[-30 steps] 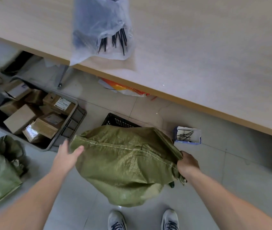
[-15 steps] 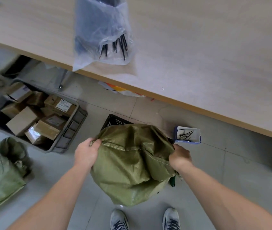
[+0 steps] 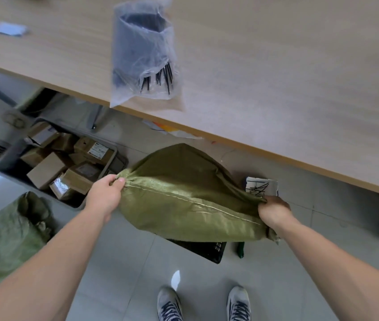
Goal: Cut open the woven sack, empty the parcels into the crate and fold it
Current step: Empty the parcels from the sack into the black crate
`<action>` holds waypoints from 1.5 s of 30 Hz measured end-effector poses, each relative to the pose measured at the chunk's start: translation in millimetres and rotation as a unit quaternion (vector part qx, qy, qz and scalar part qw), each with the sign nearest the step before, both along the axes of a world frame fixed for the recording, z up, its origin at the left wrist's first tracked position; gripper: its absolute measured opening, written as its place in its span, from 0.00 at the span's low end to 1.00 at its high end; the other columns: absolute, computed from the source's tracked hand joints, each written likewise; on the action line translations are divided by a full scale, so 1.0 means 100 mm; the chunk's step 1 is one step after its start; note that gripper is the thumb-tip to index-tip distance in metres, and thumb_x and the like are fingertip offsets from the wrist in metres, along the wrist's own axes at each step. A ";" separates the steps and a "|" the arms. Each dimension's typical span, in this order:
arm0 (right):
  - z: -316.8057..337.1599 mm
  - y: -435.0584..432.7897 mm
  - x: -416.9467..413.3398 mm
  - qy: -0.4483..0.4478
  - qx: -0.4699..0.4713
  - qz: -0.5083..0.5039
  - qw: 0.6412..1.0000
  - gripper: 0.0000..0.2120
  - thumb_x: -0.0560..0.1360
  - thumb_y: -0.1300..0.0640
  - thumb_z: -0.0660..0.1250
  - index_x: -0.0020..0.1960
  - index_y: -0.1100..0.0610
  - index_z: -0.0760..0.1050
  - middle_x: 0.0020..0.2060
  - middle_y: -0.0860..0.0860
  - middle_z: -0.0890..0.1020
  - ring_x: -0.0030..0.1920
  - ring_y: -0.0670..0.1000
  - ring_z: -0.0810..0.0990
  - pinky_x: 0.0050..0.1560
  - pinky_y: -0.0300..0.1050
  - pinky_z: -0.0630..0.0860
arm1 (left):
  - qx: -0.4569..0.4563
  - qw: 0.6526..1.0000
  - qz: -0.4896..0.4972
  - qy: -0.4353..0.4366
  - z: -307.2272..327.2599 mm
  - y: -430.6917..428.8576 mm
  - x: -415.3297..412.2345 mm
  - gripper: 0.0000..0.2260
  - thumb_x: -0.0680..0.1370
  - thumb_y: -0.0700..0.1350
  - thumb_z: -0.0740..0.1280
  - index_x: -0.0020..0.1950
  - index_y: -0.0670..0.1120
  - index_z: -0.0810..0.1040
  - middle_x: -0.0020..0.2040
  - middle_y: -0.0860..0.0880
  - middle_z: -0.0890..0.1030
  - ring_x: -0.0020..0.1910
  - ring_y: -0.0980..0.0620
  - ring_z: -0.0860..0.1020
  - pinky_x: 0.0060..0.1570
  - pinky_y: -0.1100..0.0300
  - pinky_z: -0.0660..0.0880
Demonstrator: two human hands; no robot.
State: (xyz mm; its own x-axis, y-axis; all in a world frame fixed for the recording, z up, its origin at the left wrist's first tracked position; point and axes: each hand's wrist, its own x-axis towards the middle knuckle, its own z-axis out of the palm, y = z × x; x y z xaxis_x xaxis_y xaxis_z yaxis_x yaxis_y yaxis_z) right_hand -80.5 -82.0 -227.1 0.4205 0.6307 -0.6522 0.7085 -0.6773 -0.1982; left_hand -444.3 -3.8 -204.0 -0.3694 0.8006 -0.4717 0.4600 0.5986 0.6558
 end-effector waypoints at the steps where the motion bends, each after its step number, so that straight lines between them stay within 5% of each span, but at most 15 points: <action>1: 0.03 -0.03 -0.02 0.005 0.003 0.002 1.000 0.13 0.79 0.64 0.55 0.40 0.56 0.73 0.36 0.53 0.76 0.35 0.51 0.73 0.33 0.42 0.68 | -0.008 1.000 0.014 -0.010 -0.01 0.00 0.00 0.15 0.79 0.52 0.65 0.63 0.47 0.80 0.57 0.47 0.80 0.60 0.39 0.78 0.64 0.43 0.74; 4: 0.10 -0.12 0.01 0.034 0.063 -0.037 0.997 0.11 0.79 0.62 0.56 0.43 0.57 0.75 0.36 0.53 0.77 0.36 0.51 0.74 0.32 0.42 0.67 | 0.027 0.998 0.045 -0.028 0.01 0.00 0.01 0.13 0.77 0.56 0.62 0.54 0.51 0.81 0.55 0.45 0.83 0.57 0.38 0.79 0.62 0.39 0.75; 9: 0.13 -0.30 0.12 0.062 -0.090 -0.028 0.994 0.10 0.78 0.59 0.58 0.46 0.60 0.76 0.45 0.57 0.80 0.44 0.55 0.77 0.39 0.43 0.70 | -0.002 0.995 0.064 0.083 -0.01 -0.11 -0.06 0.16 0.84 0.49 0.57 0.55 0.40 0.78 0.52 0.40 0.78 0.50 0.41 0.73 0.55 0.48 0.70; 12: 0.15 -0.29 0.11 0.077 -0.076 -0.019 0.994 0.11 0.77 0.56 0.59 0.43 0.59 0.77 0.41 0.56 0.80 0.40 0.53 0.77 0.34 0.42 0.69 | 0.008 0.994 0.047 0.099 0.02 -0.14 -0.10 0.19 0.83 0.52 0.56 0.50 0.39 0.79 0.49 0.40 0.78 0.50 0.39 0.74 0.53 0.48 0.70; 17: 0.25 -0.27 0.20 0.028 -0.056 -0.025 0.998 0.12 0.79 0.53 0.61 0.45 0.59 0.78 0.45 0.58 0.81 0.46 0.57 0.78 0.41 0.44 0.69 | 0.003 0.989 0.062 0.131 0.15 -0.23 -0.16 0.19 0.81 0.51 0.58 0.43 0.37 0.79 0.44 0.40 0.78 0.45 0.40 0.73 0.49 0.50 0.72; 21: 0.38 -0.25 0.29 0.044 0.073 -0.071 0.994 0.12 0.76 0.53 0.64 0.37 0.59 0.76 0.35 0.56 0.79 0.41 0.58 0.78 0.35 0.45 0.67 | 0.082 0.981 0.168 0.044 0.23 -0.26 -0.19 0.13 0.71 0.53 0.62 0.37 0.44 0.76 0.42 0.42 0.76 0.47 0.38 0.76 0.52 0.44 0.77; 24: 0.44 -0.33 0.36 0.139 0.019 -0.072 0.987 0.10 0.75 0.55 0.66 0.36 0.57 0.76 0.34 0.53 0.79 0.36 0.52 0.76 0.35 0.44 0.67 | 0.011 0.981 0.191 -0.014 0.13 -0.39 -0.30 0.11 0.70 0.48 0.63 0.35 0.41 0.75 0.43 0.42 0.78 0.48 0.39 0.78 0.51 0.46 0.75; 28: 0.33 -0.44 0.39 0.183 -0.025 0.002 0.983 0.07 0.74 0.54 0.66 0.39 0.55 0.77 0.37 0.50 0.81 0.37 0.49 0.78 0.38 0.42 0.70 | 0.028 0.959 0.256 -0.120 0.15 -0.48 -0.29 0.05 0.69 0.43 0.66 0.35 0.44 0.79 0.38 0.44 0.79 0.41 0.43 0.79 0.43 0.51 0.77; 29: 0.31 -0.45 0.38 0.185 -0.031 0.021 0.982 0.04 0.74 0.54 0.66 0.46 0.54 0.79 0.43 0.49 0.83 0.42 0.48 0.79 0.39 0.40 0.71 | 0.032 0.961 0.252 -0.109 0.13 -0.49 -0.29 0.06 0.71 0.43 0.67 0.35 0.43 0.79 0.38 0.44 0.79 0.41 0.42 0.80 0.44 0.51 0.77; 32: 0.30 -0.45 0.36 0.226 -0.077 0.046 0.970 0.26 0.72 0.55 0.68 0.68 0.44 0.70 0.60 0.45 0.76 0.57 0.48 0.78 0.50 0.38 0.73 | -0.007 0.991 0.109 -0.072 0.10 -0.55 -0.27 0.05 0.77 0.47 0.70 0.50 0.47 0.82 0.52 0.42 0.83 0.54 0.41 0.81 0.56 0.47 0.77; 35: 0.31 -0.38 0.27 0.268 -0.114 0.069 0.954 0.36 0.67 0.52 0.72 0.73 0.39 0.67 0.64 0.43 0.78 0.58 0.46 0.80 0.62 0.43 0.76 | -0.060 0.983 -0.106 -0.140 0.20 -0.47 -0.24 0.24 0.75 0.49 0.74 0.69 0.61 0.75 0.60 0.51 0.80 0.59 0.49 0.79 0.64 0.48 0.74; 37: 0.30 -0.32 0.18 0.194 -0.127 0.171 0.958 0.29 0.70 0.53 0.70 0.70 0.42 0.72 0.63 0.46 0.79 0.55 0.48 0.80 0.59 0.42 0.76 | -0.104 0.949 -0.291 -0.071 0.30 -0.40 -0.18 0.26 0.71 0.49 0.78 0.65 0.68 0.75 0.60 0.58 0.80 0.59 0.56 0.78 0.66 0.53 0.72; 39: 0.27 -0.27 0.08 0.124 -0.102 0.216 0.963 0.13 0.75 0.54 0.66 0.59 0.48 0.80 0.56 0.50 0.83 0.51 0.52 0.81 0.47 0.42 0.76 | -0.133 0.912 -0.384 0.052 0.32 -0.34 -0.14 0.17 0.71 0.47 0.78 0.48 0.70 0.81 0.53 0.58 0.83 0.53 0.55 0.81 0.58 0.56 0.75; 41: 0.25 -0.24 0.03 0.123 -0.053 0.180 0.975 0.08 0.76 0.54 0.64 0.46 0.55 0.81 0.47 0.55 0.85 0.47 0.55 0.81 0.38 0.43 0.71 | -0.114 0.922 -0.358 0.098 0.34 -0.28 -0.14 0.12 0.73 0.44 0.75 0.36 0.63 0.84 0.46 0.52 0.84 0.48 0.50 0.82 0.49 0.57 0.75; 45: 0.31 -0.23 0.05 0.161 0.017 0.110 0.981 0.12 0.77 0.54 0.60 0.38 0.57 0.75 0.39 0.55 0.81 0.37 0.51 0.76 0.35 0.45 0.66 | -0.052 0.985 -0.138 -0.094 0.31 -0.32 -0.24 0.09 0.79 0.36 0.66 0.46 0.47 0.84 0.52 0.43 0.82 0.50 0.44 0.80 0.51 0.54 0.74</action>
State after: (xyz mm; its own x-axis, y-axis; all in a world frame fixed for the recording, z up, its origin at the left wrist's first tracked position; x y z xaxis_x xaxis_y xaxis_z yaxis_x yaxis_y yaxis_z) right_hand -75.7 -104.7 -196.1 0.0470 0.7063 -0.7063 0.7343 -0.5038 -0.4550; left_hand -468.2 -36.3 -172.8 -0.0440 0.8025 -0.5950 0.4908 0.5361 0.6868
